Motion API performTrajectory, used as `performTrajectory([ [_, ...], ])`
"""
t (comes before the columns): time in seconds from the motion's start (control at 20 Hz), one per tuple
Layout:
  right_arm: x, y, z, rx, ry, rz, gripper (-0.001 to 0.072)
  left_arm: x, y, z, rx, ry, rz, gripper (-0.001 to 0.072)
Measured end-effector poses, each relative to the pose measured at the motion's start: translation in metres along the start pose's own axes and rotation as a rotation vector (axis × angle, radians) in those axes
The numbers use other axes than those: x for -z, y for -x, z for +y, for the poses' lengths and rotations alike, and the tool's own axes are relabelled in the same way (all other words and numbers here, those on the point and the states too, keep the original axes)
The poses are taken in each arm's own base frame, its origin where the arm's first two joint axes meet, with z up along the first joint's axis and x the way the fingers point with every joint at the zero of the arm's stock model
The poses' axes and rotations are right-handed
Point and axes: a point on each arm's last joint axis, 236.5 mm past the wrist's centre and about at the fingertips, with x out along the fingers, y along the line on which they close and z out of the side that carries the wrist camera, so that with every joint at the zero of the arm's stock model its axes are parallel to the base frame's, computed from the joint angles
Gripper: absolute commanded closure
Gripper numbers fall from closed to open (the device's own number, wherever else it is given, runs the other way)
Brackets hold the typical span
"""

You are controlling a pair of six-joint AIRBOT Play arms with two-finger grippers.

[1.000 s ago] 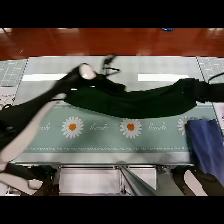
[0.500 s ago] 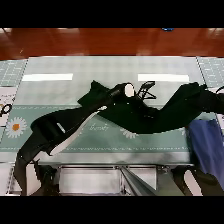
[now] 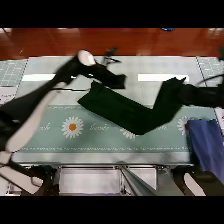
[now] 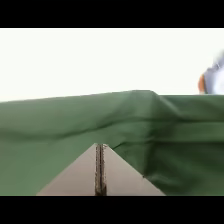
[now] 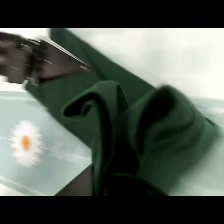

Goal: Fold the shirts.

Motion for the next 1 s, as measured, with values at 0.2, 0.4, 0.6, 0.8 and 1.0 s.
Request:
performTrajectory([
  [0.2, -0.010, -0.082, 0.039, -0.114, -0.020, 0.050, 0.0684, 0.025, 0.088, 0.050, -0.080, 0.066, -0.124, 0.0690],
  [0.4, -0.007, -0.174, 0.069, -0.155, -0.030, 0.138, 0.0684, 0.081, 0.147, 0.084, -0.147, 0.135, -0.220, 0.0691],
  [0.6, 0.001, -0.248, 0.089, -0.190, -0.053, 0.219, 0.0684, 0.124, 0.174, 0.101, -0.192, 0.186, -0.297, 0.0691],
  [0.8, 0.007, -0.290, 0.102, -0.229, -0.081, 0.268, 0.0312, 0.140, 0.180, 0.108, -0.207, 0.208, -0.320, 0.0690],
  [1.0, 0.008, -0.298, 0.112, -0.275, -0.095, 0.294, 0.0295, 0.136, 0.186, 0.114, -0.228, 0.213, -0.362, 0.0691],
])
